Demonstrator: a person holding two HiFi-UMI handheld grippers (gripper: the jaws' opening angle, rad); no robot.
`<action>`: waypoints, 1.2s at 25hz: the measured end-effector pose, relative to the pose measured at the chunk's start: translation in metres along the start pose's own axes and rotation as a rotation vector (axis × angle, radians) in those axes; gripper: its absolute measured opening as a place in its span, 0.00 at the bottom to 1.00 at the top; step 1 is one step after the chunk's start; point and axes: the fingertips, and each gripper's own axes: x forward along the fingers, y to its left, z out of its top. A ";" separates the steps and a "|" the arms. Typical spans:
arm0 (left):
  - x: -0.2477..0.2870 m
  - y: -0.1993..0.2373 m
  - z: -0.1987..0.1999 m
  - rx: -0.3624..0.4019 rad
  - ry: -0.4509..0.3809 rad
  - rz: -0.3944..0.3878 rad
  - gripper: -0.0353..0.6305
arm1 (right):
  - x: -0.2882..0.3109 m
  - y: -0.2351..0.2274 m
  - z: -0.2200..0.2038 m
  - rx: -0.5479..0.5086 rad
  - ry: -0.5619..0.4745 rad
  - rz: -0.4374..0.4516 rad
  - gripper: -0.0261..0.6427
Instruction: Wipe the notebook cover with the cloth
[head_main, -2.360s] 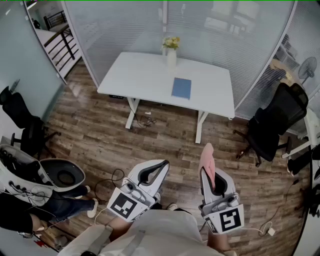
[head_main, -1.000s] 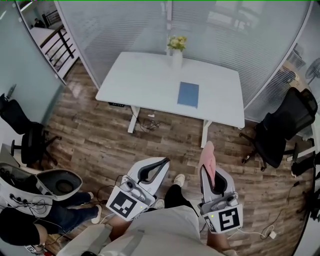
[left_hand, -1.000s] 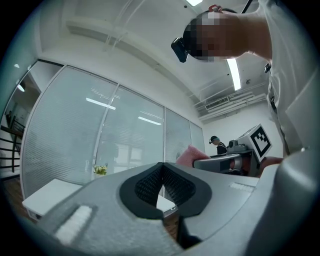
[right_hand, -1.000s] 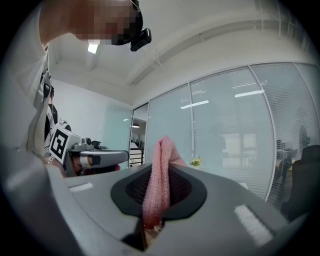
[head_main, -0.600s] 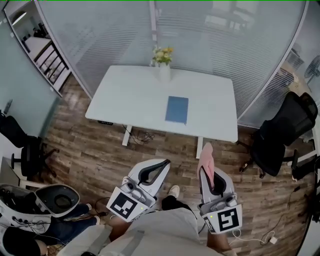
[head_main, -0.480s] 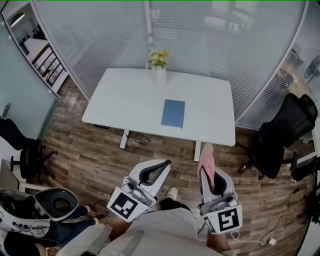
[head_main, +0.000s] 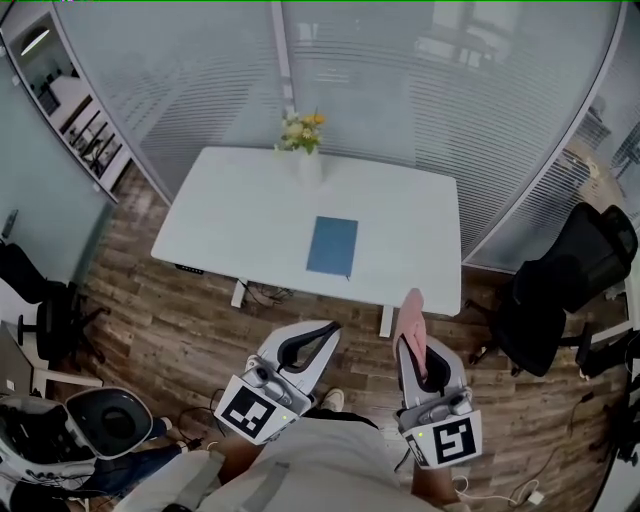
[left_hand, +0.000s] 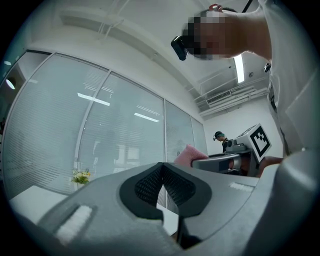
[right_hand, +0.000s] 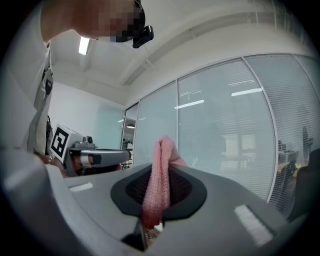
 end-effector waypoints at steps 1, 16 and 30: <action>0.004 0.001 -0.001 -0.002 0.002 0.000 0.06 | 0.002 -0.004 0.000 0.000 0.001 0.002 0.08; 0.042 0.066 -0.013 0.002 0.009 0.028 0.06 | 0.073 -0.039 -0.014 -0.001 0.012 0.018 0.08; 0.077 0.222 -0.030 -0.041 -0.003 0.053 0.06 | 0.234 -0.045 -0.018 -0.040 0.056 0.062 0.08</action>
